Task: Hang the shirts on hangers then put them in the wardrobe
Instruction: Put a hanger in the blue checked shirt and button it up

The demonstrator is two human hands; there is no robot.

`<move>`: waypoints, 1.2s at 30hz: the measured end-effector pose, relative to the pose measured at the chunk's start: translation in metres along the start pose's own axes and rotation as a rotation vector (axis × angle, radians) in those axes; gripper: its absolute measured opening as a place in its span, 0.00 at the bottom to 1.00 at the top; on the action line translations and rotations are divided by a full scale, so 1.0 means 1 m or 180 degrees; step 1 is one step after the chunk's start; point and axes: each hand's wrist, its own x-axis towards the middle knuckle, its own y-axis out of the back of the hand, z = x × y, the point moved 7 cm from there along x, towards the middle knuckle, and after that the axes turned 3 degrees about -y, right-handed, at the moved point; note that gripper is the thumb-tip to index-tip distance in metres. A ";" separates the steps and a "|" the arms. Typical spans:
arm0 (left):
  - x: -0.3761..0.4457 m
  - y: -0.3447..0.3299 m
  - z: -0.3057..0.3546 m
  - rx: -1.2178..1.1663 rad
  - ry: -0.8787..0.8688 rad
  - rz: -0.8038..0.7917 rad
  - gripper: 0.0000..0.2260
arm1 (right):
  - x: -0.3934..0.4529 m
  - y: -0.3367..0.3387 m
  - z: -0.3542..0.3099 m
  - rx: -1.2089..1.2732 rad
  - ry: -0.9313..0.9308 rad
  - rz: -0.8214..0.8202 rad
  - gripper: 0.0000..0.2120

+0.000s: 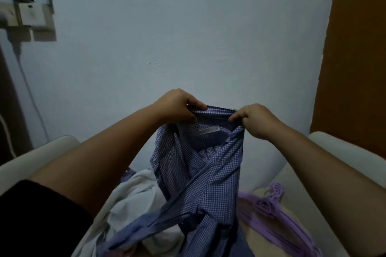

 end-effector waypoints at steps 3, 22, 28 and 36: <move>0.003 0.026 -0.002 -0.0016 0.0079 0.0190 0.18 | 0.004 0.030 0.000 0.0201 -0.0120 0.0355 0.20; -0.026 -0.025 -0.049 0.0740 -0.0059 -0.0301 0.10 | -0.002 0.046 0.031 0.0799 -0.0142 0.0200 0.29; -0.028 -0.045 -0.069 0.0010 0.0450 -0.0535 0.12 | -0.005 0.037 0.048 0.0499 -0.0218 0.0092 0.28; -0.045 -0.068 -0.095 -0.0305 0.0912 -0.0728 0.19 | -0.018 0.003 0.065 0.0537 -0.0241 -0.0471 0.25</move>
